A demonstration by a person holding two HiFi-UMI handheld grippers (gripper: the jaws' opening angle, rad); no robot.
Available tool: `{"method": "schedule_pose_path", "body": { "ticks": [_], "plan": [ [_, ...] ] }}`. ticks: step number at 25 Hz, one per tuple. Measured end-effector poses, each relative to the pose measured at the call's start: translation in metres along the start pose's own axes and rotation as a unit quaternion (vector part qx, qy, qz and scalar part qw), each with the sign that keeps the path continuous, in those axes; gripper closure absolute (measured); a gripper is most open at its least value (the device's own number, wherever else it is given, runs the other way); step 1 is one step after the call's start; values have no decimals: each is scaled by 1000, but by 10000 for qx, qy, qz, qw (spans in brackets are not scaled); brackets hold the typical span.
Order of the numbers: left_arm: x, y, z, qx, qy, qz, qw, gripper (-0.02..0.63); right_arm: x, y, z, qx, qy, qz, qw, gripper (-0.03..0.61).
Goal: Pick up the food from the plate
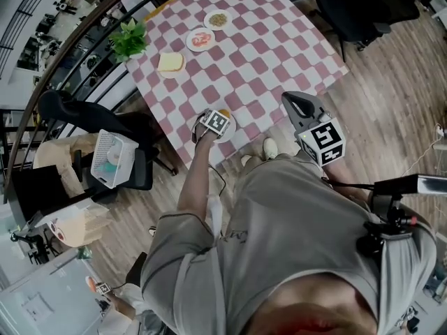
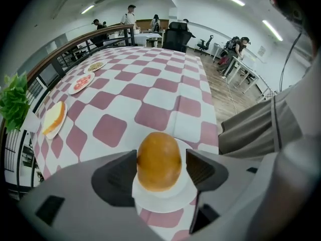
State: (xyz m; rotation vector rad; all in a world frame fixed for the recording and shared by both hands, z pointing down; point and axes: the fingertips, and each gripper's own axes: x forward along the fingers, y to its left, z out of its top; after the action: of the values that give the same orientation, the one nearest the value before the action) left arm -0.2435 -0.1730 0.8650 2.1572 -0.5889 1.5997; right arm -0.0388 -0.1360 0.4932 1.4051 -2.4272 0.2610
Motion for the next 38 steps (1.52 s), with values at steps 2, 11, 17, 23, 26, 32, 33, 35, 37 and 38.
{"method": "schedule_pose_path", "body": {
  "ticks": [2,11,17,23,26,32,33,35,37,38],
  "plan": [
    [8,2,1,22,103,7,9999,301,-4,-4,-3,20,66,-52,10000,563],
    [47,1,-15,282,705,-151,9970,250,-8,-12,-7,81,36,-213,9997,563],
    [47,0,-14,398,580,-56,9975,250,-7,-8,-10,114,75,-175,9998,563],
    [44,2,-13,49,572,-76,9983,253,-5,-2,-13,95,161,-54,9998,563],
    [46,5,-14,29,599,-42,9982,253,-4,0,-9,87,135,-28,9999,563],
    [39,3,-13,-1,455,-155,9988,253,0,3,-10,87,133,32,9999,563],
    [42,5,-14,-29,446,-155,9989,253,1,3,-10,95,126,36,9999,563],
    [43,6,-13,-104,387,-178,9990,253,2,3,-9,99,84,28,9999,563],
    [41,6,-10,-202,260,-206,9992,253,3,1,-7,91,17,1,10000,563],
    [40,6,-9,-285,206,-220,9991,253,3,1,-7,92,4,-9,10000,563]
  ]
}}
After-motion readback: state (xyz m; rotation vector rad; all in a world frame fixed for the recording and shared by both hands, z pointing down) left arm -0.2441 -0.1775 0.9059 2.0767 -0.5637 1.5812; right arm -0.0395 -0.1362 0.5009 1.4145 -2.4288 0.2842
